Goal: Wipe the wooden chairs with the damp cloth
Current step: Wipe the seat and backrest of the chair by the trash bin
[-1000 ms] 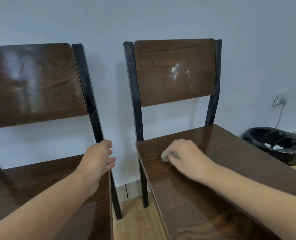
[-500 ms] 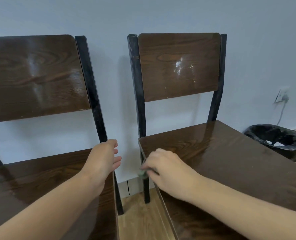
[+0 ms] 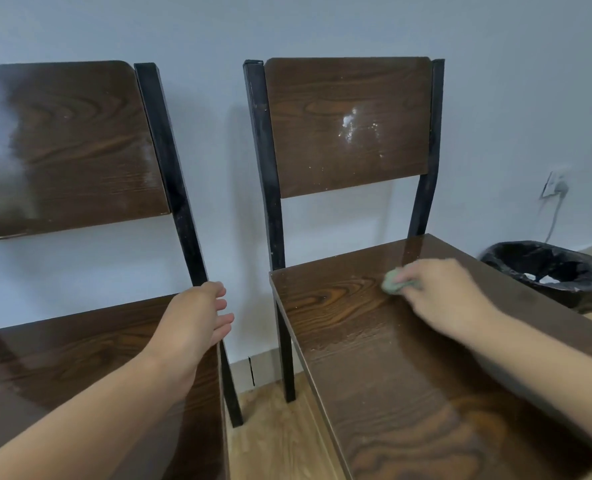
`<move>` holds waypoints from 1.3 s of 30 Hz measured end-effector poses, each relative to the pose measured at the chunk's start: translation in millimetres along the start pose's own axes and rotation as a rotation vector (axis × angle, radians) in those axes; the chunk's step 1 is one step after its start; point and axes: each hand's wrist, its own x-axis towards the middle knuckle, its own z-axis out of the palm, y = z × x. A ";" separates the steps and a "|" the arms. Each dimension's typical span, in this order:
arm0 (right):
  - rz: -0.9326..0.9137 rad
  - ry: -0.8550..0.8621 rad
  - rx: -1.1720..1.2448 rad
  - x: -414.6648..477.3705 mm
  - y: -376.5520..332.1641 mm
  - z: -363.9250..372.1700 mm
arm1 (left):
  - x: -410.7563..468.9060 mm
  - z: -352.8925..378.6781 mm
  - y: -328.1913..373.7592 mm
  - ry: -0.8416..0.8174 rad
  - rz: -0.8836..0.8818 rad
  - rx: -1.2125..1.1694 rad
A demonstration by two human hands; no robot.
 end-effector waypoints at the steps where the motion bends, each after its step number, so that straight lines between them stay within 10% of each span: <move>1: -0.121 -0.037 0.047 -14.6 -25.8 3.3 | 1.4 1.4 -1.5 -0.002 0.010 0.007; 6: -0.708 -0.223 0.122 -41.6 -101.1 34.8 | 7.5 9.0 -2.6 0.008 0.073 0.014; 13: 0.152 0.004 -0.210 90.6 87.8 1.2 | 6.8 18.0 5.1 -0.011 0.067 0.003; 18: 0.585 0.357 -0.020 83.5 143.0 -40.9 | 11.2 16.8 4.8 -0.046 0.071 0.011; 26: 0.228 0.791 0.788 155.4 0.6 -106.3 | 17.8 62.6 64.2 -0.045 0.510 0.513; 34: -0.524 0.639 0.495 137.6 -116.5 14.1 | 73.3 115.0 120.1 0.023 0.613 0.438; 39: 0.128 0.895 0.717 197.7 -59.6 -34.8 | 92.5 104.1 110.3 0.030 0.699 0.484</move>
